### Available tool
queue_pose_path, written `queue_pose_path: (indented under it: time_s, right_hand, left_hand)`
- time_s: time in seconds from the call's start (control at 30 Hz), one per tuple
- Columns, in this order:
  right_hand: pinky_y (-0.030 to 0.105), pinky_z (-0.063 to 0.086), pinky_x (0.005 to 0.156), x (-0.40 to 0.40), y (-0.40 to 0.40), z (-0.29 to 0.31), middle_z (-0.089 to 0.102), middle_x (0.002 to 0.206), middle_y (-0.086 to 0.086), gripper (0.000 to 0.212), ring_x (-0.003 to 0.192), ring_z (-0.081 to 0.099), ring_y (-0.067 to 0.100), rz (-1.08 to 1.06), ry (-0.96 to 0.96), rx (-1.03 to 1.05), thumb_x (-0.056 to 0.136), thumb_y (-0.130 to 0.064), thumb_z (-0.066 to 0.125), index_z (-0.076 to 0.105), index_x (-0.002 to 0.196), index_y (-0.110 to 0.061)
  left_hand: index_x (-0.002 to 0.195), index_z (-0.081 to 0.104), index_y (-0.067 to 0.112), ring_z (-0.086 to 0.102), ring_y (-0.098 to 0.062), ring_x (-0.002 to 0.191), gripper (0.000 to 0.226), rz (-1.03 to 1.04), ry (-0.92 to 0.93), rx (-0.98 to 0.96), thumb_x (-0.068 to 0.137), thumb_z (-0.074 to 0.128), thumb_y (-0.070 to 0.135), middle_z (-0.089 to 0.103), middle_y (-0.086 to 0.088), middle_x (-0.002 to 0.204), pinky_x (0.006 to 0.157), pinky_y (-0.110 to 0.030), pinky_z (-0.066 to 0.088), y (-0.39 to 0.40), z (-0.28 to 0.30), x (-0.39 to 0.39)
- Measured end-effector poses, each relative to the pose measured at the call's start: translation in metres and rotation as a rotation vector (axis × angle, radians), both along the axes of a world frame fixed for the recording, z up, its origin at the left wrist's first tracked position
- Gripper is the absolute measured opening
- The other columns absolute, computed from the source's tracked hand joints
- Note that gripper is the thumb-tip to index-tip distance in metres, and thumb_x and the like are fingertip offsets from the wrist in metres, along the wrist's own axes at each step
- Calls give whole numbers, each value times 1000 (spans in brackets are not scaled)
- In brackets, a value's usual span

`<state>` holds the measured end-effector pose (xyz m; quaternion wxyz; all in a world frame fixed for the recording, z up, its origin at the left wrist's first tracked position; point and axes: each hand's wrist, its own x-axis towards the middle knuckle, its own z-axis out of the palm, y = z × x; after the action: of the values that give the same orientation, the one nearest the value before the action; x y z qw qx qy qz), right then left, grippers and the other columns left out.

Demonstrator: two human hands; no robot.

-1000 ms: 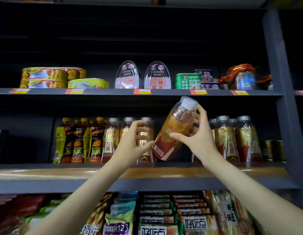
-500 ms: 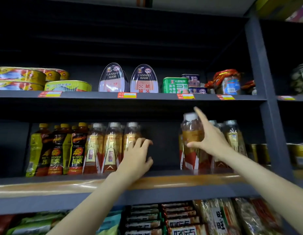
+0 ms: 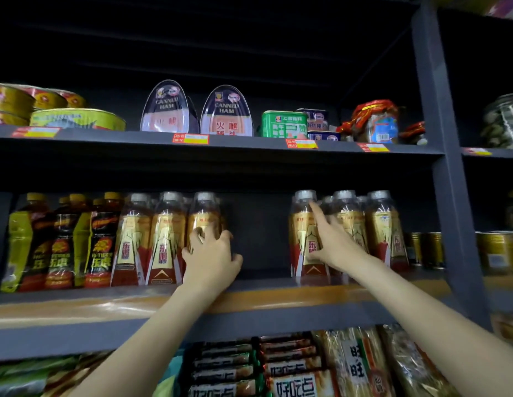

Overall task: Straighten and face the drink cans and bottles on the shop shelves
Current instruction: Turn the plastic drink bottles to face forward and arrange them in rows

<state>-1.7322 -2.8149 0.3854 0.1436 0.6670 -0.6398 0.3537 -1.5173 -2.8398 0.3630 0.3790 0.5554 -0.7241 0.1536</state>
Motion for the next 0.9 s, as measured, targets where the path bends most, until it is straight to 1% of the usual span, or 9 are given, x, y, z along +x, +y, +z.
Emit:
queue_pose_path:
  time_s: [0.13, 0.2, 0.27, 0.37, 0.47, 0.57, 0.67, 0.77, 0.9]
  right_hand:
    - [32, 52, 81, 7, -14, -3, 6, 155, 21, 109, 94, 63, 23, -51, -30, -11, 85, -3, 65, -19, 148, -32]
    - [32, 54, 83, 7, -21, -4, 6, 155, 22, 108, 91, 63, 21, -72, -43, -7, 86, 2, 61, -22, 147, -32]
    - [33, 54, 83, 7, -26, -4, 7, 155, 22, 106, 95, 62, 24, -99, -36, -5, 87, 4, 58, -23, 146, -31]
    - [34, 50, 87, 7, -32, -5, 7, 155, 22, 103, 113, 56, 31, -112, -27, 1, 88, 4, 56, -22, 147, -28]
    - [35, 49, 89, 9, -31, -6, 11, 153, 24, 101, 113, 55, 32, -137, 15, 7, 88, 2, 58, -19, 148, -22]
    - [37, 45, 96, 17, -27, -1, 12, 150, 24, 87, 126, 41, 37, -168, 200, -105, 88, -3, 60, 1, 150, -13]
    - [38, 38, 102, 36, -22, 10, 15, 149, 17, 77, 134, 28, 37, -23, 245, -190, 88, -21, 64, 15, 148, -15]
    - [40, 31, 107, 66, -28, 22, 14, 153, 15, 85, 138, 26, 36, 209, 25, -70, 85, -30, 69, 14, 149, -21]
    - [40, 31, 110, 112, -52, 28, 25, 152, 14, 97, 139, 29, 28, 496, -236, 15, 78, -31, 75, 10, 150, -24]
  left_hand:
    - [130, 42, 14, 10, -35, 138, 42, -13, 17, -19, 92, 45, 30, 20, -9, 150, 104, -53, 28, -2, -1, 1]
    - [129, 44, 15, 10, -35, 138, 40, -22, 23, -21, 92, 45, 30, 21, -9, 149, 104, -53, 28, -3, -1, 2]
    - [128, 45, 15, 10, -35, 138, 39, -27, 31, -25, 92, 46, 30, 21, -9, 149, 104, -53, 29, -4, -2, 2]
    - [128, 45, 15, 11, -35, 138, 39, -17, 22, -32, 92, 46, 30, 23, -9, 148, 103, -51, 30, -5, -3, 2]
    - [128, 46, 15, 11, -36, 137, 40, -27, 24, -15, 91, 47, 30, 25, -11, 147, 103, -50, 31, -3, -1, 4]
    - [126, 48, 14, 24, -36, 131, 38, -66, 34, -22, 91, 49, 29, 33, -11, 142, 102, -45, 32, 2, 6, 11]
    - [129, 46, 15, 34, -34, 127, 42, 0, 15, -99, 91, 49, 30, 35, -9, 142, 101, -44, 35, -1, 13, 36]
    - [132, 44, 16, 31, -35, 130, 45, 122, 46, -84, 91, 50, 34, 35, -10, 143, 106, -48, 32, -8, 10, 67]
    - [126, 51, 15, 42, -33, 124, 39, 94, 143, -94, 90, 54, 29, 32, -6, 144, 103, -44, 36, -16, 1, 82]
